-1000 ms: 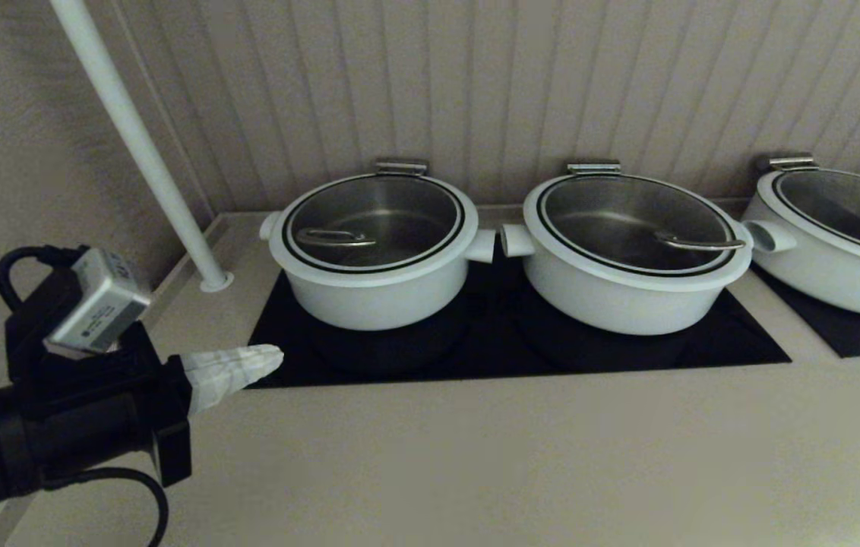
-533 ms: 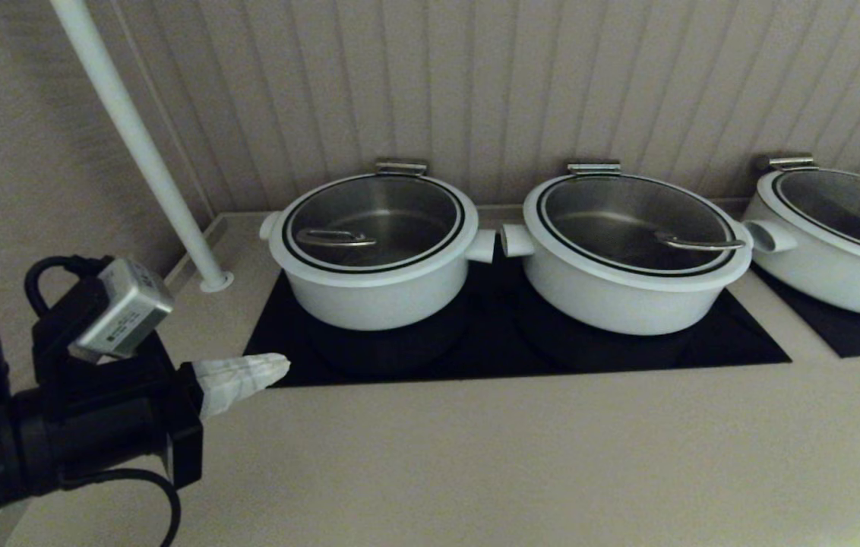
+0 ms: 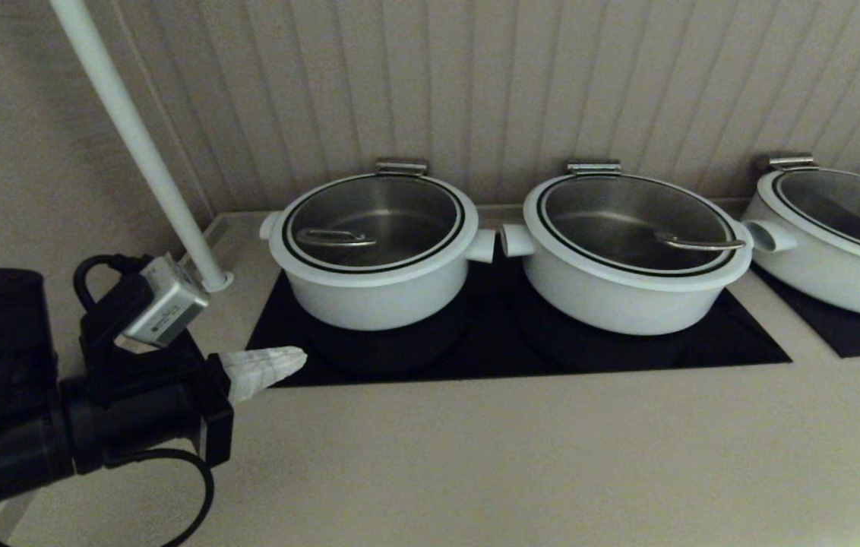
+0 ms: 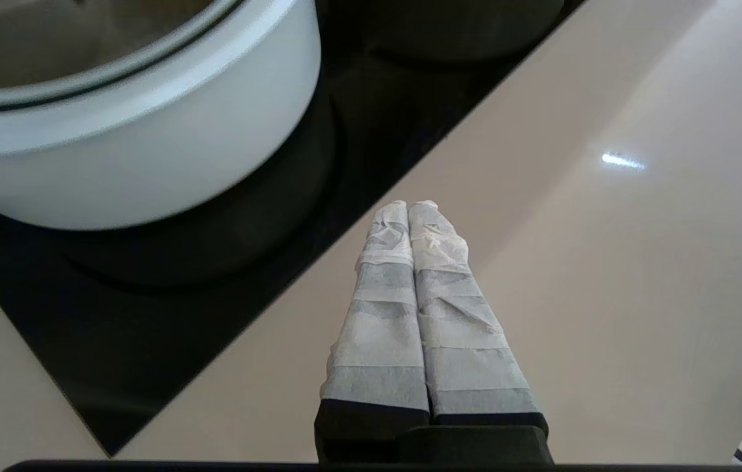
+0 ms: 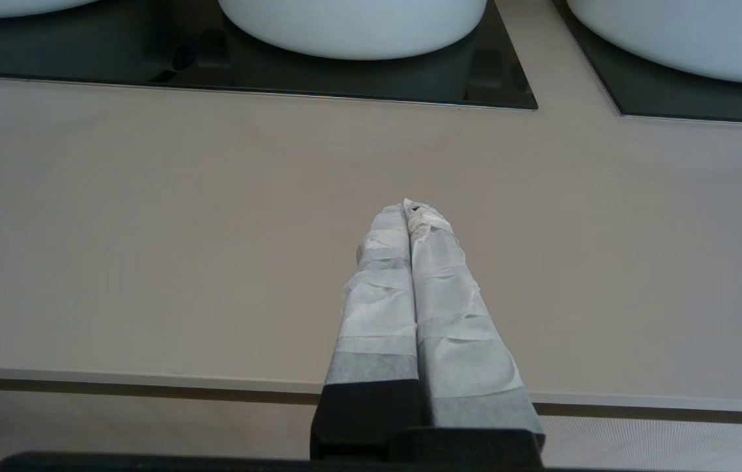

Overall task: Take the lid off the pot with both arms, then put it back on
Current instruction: Open the food pot lid a small opening with the left arm

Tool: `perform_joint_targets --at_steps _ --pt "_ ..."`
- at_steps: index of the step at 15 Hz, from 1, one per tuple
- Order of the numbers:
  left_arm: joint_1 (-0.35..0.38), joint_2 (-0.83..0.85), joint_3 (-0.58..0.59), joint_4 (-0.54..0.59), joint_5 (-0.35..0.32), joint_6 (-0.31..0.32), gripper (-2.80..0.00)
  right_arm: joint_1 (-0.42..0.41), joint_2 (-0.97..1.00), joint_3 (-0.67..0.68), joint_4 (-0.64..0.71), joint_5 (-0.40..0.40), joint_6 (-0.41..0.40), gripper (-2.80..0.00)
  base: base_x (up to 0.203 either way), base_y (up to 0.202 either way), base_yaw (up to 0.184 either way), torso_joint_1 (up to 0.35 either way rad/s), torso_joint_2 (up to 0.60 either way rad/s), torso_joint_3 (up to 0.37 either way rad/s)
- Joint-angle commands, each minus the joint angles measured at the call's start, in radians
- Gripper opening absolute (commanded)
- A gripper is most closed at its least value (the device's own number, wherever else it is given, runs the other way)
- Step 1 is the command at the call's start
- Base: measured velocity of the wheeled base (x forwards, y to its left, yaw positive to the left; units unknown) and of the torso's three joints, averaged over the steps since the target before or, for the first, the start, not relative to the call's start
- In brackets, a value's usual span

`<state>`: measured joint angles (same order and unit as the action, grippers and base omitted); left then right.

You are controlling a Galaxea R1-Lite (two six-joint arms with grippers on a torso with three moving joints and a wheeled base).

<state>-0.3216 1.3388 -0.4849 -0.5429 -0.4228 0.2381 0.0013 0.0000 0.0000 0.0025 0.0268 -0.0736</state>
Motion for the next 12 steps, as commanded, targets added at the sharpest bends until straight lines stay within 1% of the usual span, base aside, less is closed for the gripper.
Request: perform_joint_targets --at_steps 1,3,6,7,12 --pt "0.001 0.029 0.0 -0.008 -0.002 0.0 -2.8 0.0 0.002 0.0 0.001 0.001 0.0 -2.8 0.0 0.0 0.0 0.0 0.0 0.0" --pt "0.001 0.06 0.001 -0.051 0.0 -0.004 -2.8 0.0 0.002 0.0 0.001 0.001 -0.002 -2.8 0.0 0.0 0.0 0.0 0.0 0.0" --pt "0.001 0.14 -0.019 -0.18 0.009 -0.006 -2.8 0.0 0.002 0.0 0.0 0.001 0.001 -2.8 0.0 0.0 0.0 0.0 0.0 0.0" --pt "0.0 0.163 -0.04 -0.199 0.012 -0.004 -2.8 0.0 0.002 0.0 0.001 0.001 0.001 -2.8 0.0 0.0 0.0 0.0 0.0 0.0" --pt "0.001 0.239 -0.134 -0.205 0.017 -0.005 -2.8 0.0 0.002 0.0 0.001 0.001 0.0 -2.8 0.0 0.0 0.0 0.0 0.0 0.0"
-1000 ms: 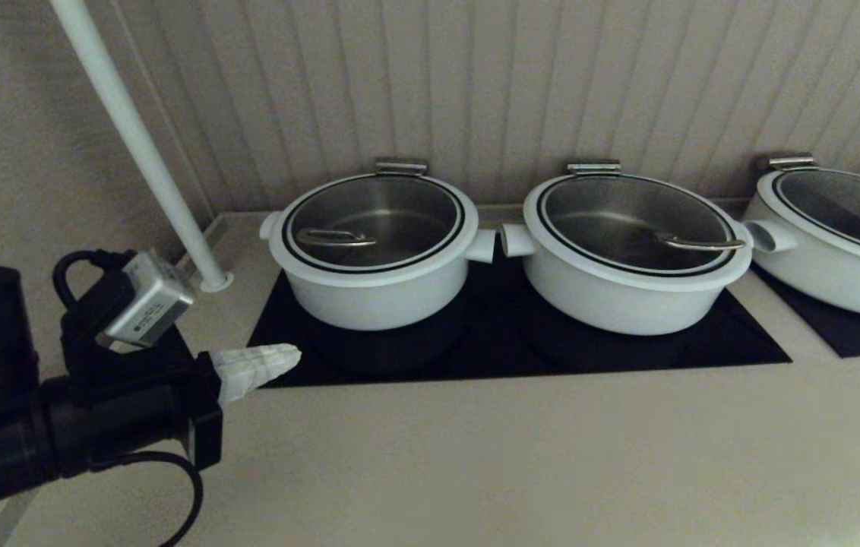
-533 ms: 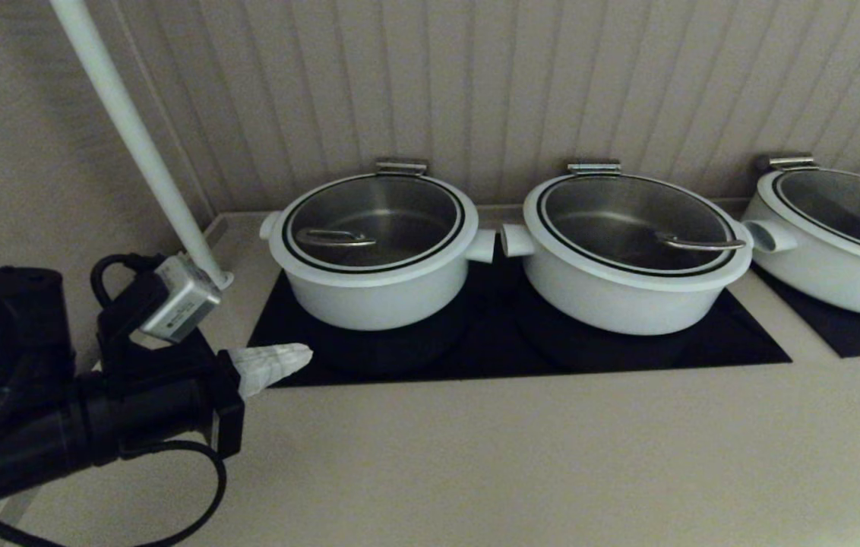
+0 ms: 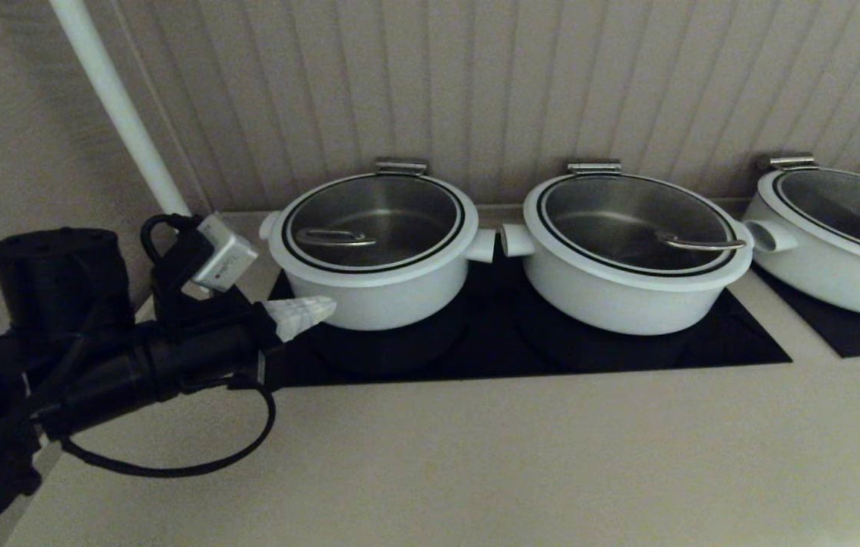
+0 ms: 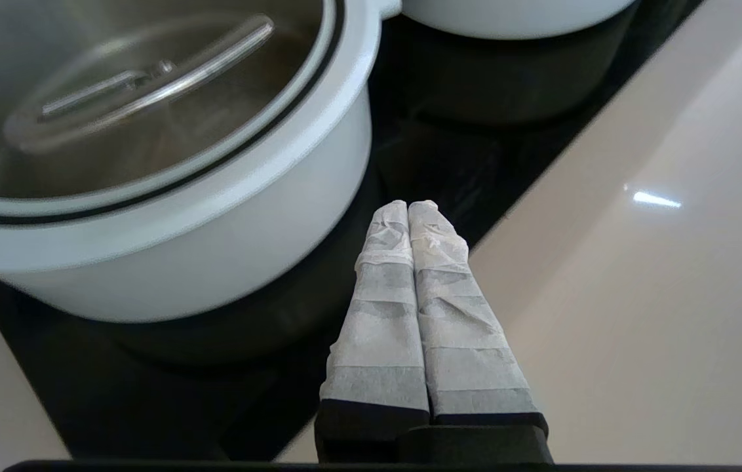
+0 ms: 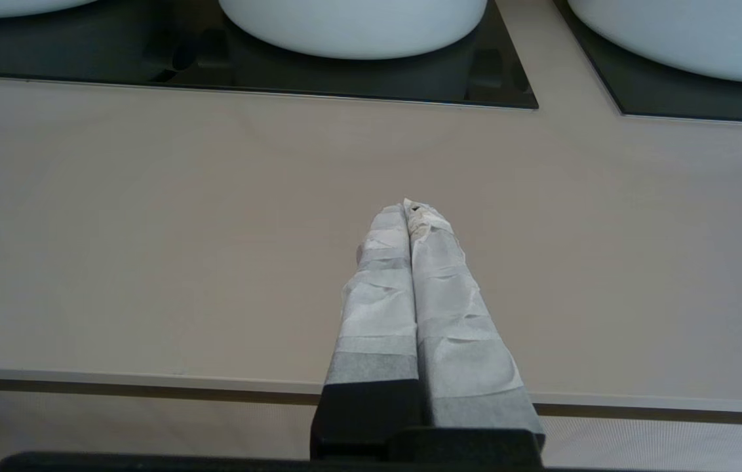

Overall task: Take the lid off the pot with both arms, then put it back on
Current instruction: Open the food pot lid a small opening with the left arm

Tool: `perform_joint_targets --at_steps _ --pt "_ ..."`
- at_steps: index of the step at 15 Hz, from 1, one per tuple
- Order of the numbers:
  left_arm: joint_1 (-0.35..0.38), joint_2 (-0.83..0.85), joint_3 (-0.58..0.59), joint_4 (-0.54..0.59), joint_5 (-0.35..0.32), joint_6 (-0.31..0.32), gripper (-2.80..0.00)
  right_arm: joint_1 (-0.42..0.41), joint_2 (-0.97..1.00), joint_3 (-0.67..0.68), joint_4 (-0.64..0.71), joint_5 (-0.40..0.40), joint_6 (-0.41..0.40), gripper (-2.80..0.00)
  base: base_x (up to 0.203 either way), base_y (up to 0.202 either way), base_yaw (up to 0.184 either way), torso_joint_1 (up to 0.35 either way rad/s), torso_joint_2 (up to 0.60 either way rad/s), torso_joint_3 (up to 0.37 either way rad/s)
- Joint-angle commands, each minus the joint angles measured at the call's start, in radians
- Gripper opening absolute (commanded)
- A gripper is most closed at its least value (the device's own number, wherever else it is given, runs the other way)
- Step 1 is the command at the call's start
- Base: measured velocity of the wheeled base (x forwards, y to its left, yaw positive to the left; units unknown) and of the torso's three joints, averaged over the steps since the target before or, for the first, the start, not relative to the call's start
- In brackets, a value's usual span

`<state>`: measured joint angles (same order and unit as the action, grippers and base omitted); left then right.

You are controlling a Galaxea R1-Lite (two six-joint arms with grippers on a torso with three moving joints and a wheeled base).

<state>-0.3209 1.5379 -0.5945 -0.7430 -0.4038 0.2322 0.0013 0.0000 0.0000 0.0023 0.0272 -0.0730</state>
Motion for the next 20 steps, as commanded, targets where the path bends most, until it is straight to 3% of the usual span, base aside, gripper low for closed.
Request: perform_joint_targets --at_steps 1,8,13,20 --pt "0.0 0.052 -0.039 -0.006 -0.001 0.003 -2.8 0.0 0.002 0.0 0.001 0.0 -0.001 -2.8 0.0 0.0 0.0 0.0 0.0 0.0" --pt "0.0 0.12 -0.13 -0.015 0.021 0.007 -2.8 0.0 0.002 0.0 -0.001 0.0 -0.001 -2.8 0.0 0.0 0.0 0.0 0.0 0.0" --pt "0.0 0.139 -0.133 -0.026 0.042 0.009 -2.8 0.0 0.002 0.0 0.0 0.0 -0.002 -2.8 0.0 0.0 0.0 0.0 0.0 0.0" --pt "0.001 0.222 -0.133 -0.15 0.106 0.004 -2.8 0.0 0.002 0.0 0.001 0.0 -0.002 -2.8 0.0 0.0 0.0 0.0 0.0 0.0"
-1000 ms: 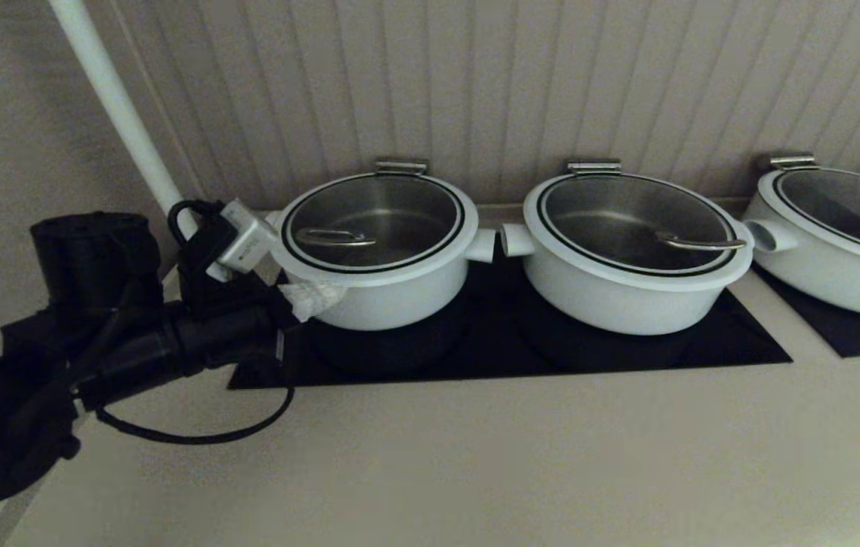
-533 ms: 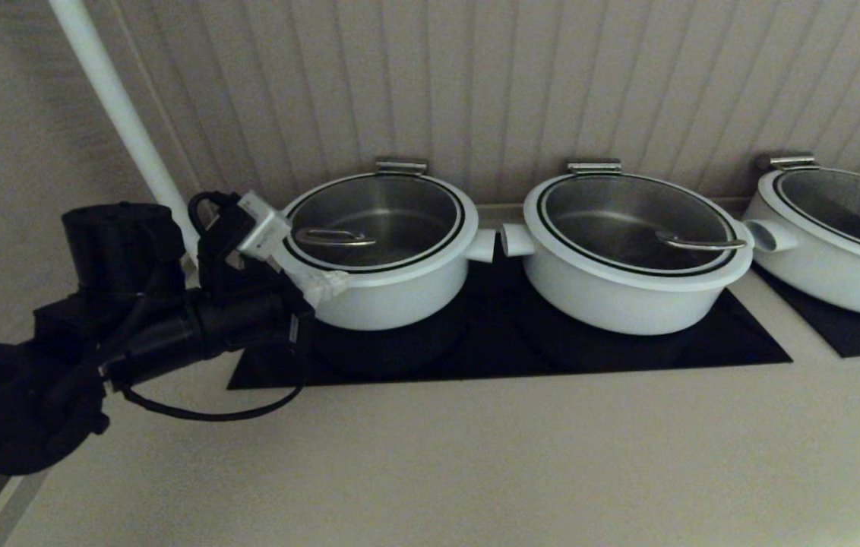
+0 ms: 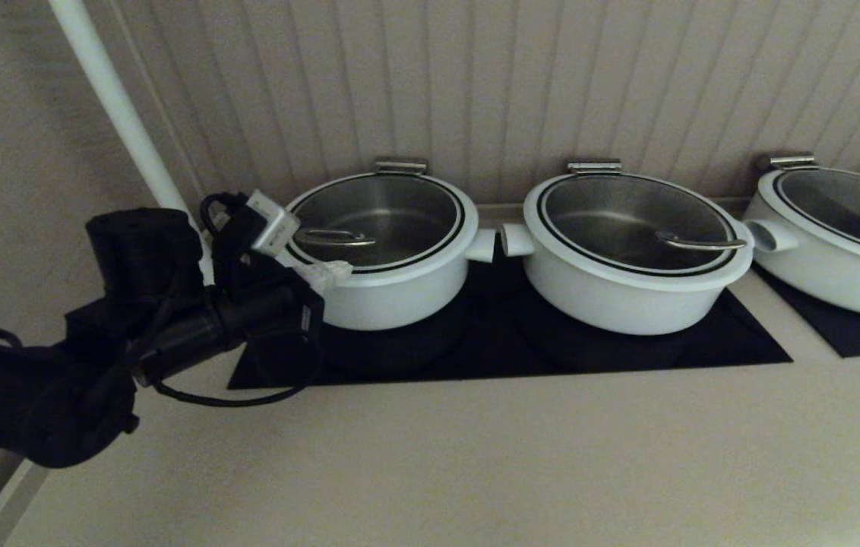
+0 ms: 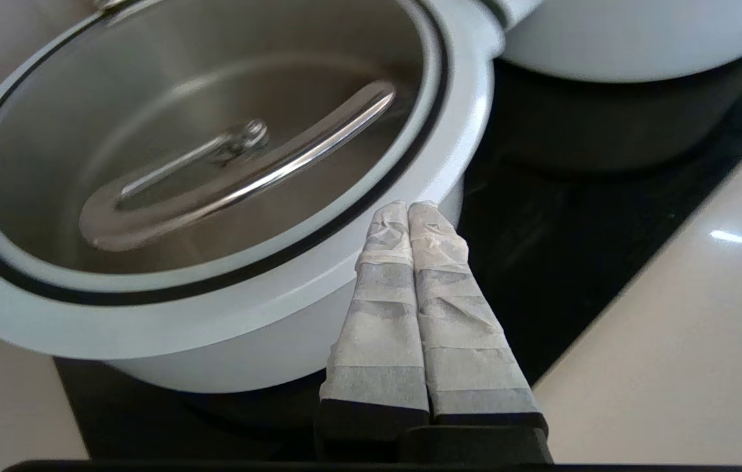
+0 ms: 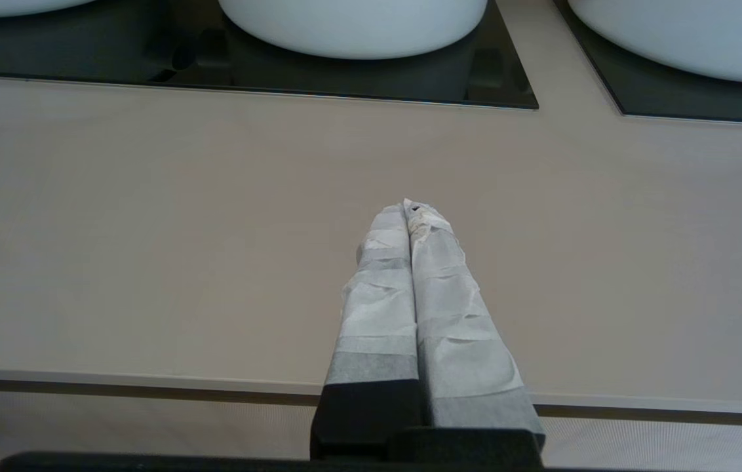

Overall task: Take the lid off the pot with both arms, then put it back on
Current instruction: Open the food pot lid a small opening with the left arm

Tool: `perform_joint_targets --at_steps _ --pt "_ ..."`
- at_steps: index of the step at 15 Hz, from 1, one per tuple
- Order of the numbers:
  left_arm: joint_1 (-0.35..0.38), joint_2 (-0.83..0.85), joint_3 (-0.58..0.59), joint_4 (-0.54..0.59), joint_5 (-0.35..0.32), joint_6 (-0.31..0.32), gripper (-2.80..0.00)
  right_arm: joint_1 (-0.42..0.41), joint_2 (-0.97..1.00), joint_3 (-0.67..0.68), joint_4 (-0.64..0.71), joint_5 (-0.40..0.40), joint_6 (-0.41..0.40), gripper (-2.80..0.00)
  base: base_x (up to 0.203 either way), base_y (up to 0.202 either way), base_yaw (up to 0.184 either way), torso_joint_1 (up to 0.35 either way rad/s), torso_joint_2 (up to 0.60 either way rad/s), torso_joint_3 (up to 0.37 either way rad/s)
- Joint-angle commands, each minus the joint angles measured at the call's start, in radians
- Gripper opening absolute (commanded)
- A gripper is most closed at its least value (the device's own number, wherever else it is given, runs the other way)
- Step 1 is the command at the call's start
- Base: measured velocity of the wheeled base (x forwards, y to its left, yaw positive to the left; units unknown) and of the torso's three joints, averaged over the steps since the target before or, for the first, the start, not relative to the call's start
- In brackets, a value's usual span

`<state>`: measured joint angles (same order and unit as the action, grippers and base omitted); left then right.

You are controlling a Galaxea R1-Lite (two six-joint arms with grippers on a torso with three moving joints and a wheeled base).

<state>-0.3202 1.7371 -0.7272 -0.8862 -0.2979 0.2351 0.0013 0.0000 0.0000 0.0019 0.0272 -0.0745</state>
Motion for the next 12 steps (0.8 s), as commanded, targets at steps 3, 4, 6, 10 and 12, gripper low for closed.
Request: perform_joint_targets --at_steps 3,4,6,10,12 --pt "0.001 0.04 0.0 -0.007 0.002 0.0 -2.8 0.0 0.002 0.0 0.0 0.0 -0.002 -2.8 0.0 0.0 0.0 0.0 0.0 0.0" --pt "0.001 0.046 -0.005 -0.009 0.002 0.0 -2.8 0.0 0.002 0.0 0.001 0.0 -0.001 -2.8 0.0 0.0 0.0 0.0 0.0 0.0" --pt "0.011 0.064 -0.044 -0.018 0.004 -0.002 -2.8 0.0 0.002 0.0 0.0 0.0 -0.002 -2.8 0.0 0.0 0.0 0.0 0.0 0.0" --pt "0.051 0.088 -0.119 -0.017 0.014 -0.002 -2.8 0.0 0.002 0.0 0.001 0.0 -0.004 -2.8 0.0 0.0 0.0 0.0 0.0 0.0" --pt "0.053 0.087 -0.121 -0.017 0.014 -0.002 -2.8 0.0 0.002 0.0 0.001 0.0 -0.004 -2.8 0.0 0.0 0.0 0.0 0.0 0.0"
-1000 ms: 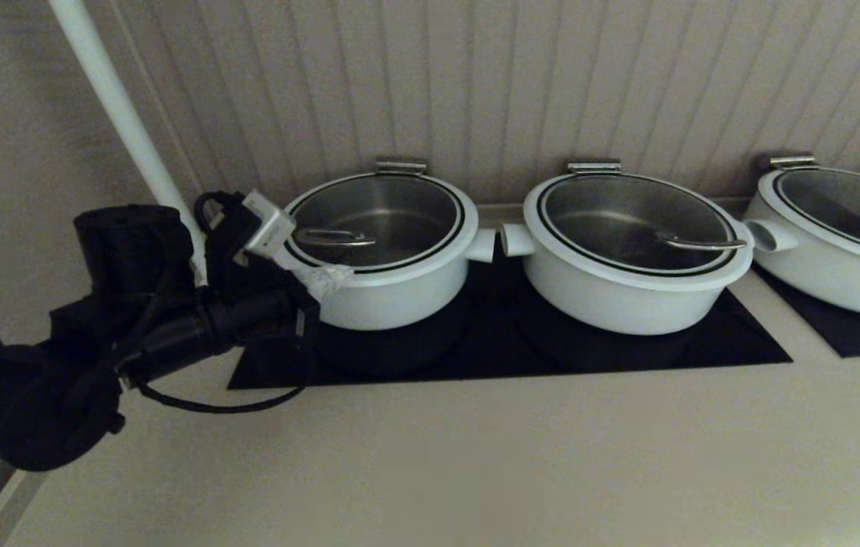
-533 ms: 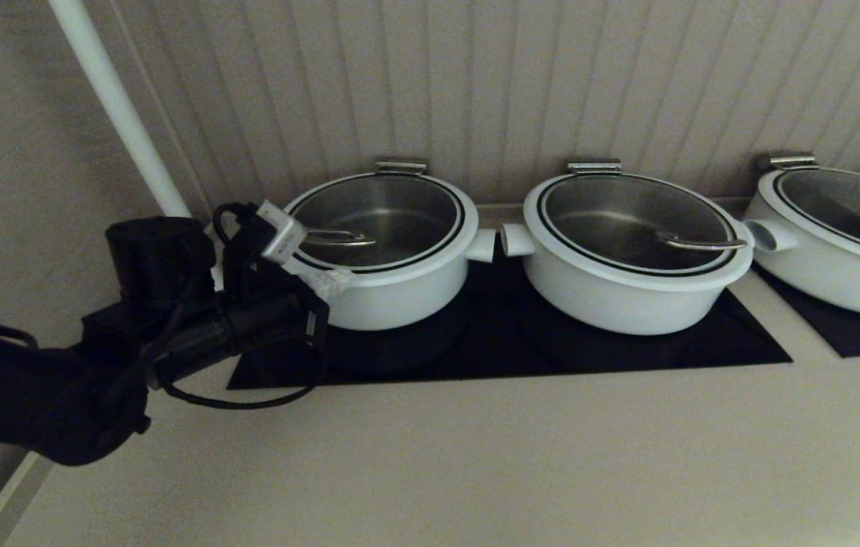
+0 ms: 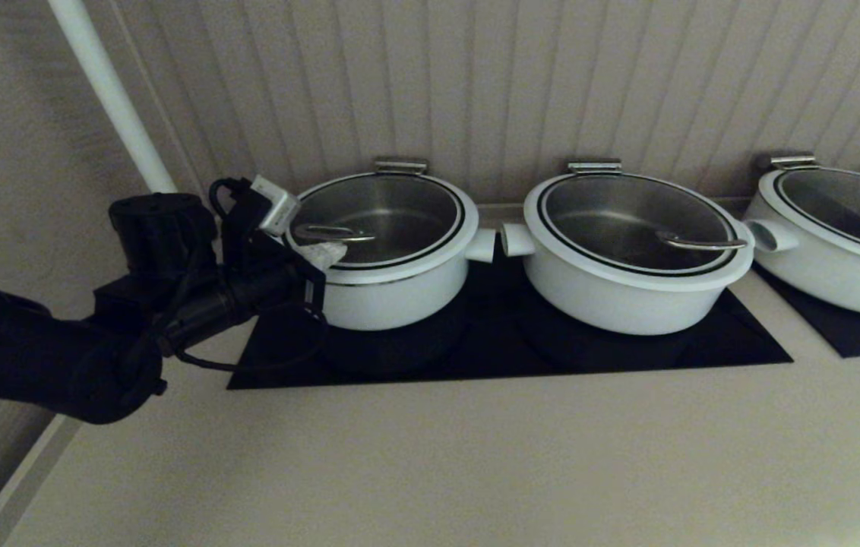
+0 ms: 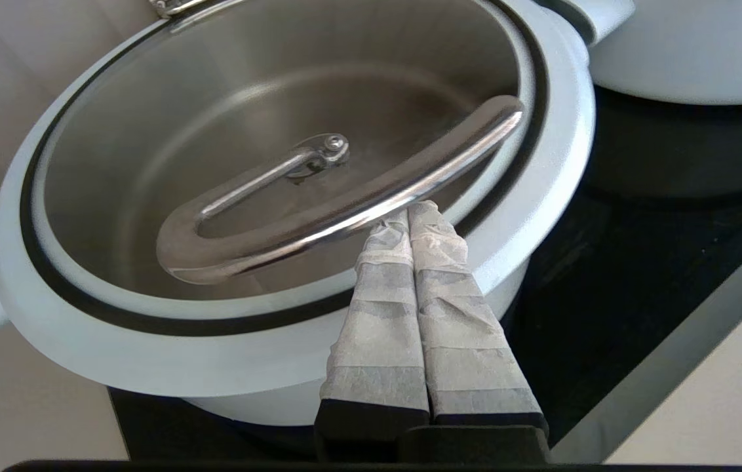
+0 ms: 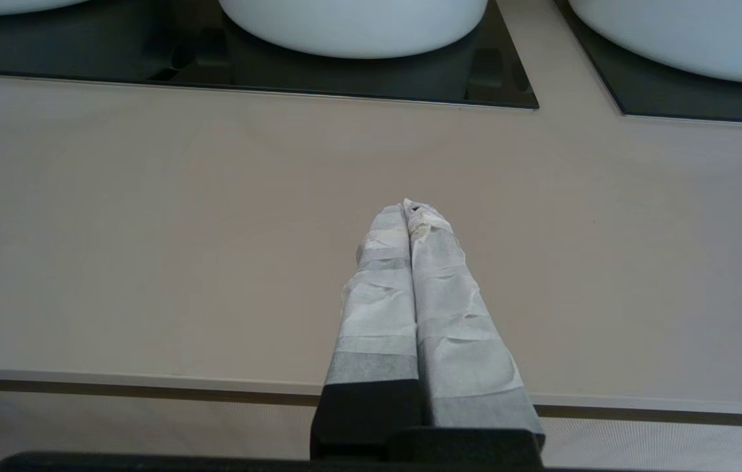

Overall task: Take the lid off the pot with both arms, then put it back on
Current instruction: Open the food pot lid a small opening with the left arm

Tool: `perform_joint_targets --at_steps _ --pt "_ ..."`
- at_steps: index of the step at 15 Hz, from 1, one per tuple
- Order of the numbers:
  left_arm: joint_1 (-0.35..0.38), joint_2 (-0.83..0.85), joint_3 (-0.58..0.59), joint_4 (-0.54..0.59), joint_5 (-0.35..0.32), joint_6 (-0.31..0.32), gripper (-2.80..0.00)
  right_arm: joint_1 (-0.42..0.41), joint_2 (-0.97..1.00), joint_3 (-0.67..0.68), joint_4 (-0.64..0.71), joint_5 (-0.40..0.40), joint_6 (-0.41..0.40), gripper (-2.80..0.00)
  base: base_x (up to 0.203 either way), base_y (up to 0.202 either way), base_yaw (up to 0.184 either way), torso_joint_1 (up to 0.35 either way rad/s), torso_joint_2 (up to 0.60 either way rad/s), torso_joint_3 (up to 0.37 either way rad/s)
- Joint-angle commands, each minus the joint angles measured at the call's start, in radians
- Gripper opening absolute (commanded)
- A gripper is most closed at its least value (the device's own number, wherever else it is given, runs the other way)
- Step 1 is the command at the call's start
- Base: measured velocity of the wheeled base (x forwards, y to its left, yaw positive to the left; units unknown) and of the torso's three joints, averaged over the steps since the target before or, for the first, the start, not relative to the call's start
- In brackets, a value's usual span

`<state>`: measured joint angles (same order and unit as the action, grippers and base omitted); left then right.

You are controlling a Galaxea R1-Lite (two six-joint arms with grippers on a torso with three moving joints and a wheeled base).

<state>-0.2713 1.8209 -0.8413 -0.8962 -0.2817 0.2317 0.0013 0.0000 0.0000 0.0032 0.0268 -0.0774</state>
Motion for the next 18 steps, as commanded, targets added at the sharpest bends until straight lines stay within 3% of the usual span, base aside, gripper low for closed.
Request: perform_joint_targets --at_steps 1,18 --pt "0.004 0.002 -0.007 -0.007 -0.001 0.001 -2.8 0.0 0.002 0.0 0.0 0.001 -0.001 -2.8 0.0 0.0 0.0 0.0 0.0 0.0" --pt "0.004 0.005 -0.105 -0.006 -0.001 0.005 -2.8 0.0 0.002 0.0 0.0 0.005 -0.001 -2.8 0.0 0.0 0.0 0.0 0.0 0.0"
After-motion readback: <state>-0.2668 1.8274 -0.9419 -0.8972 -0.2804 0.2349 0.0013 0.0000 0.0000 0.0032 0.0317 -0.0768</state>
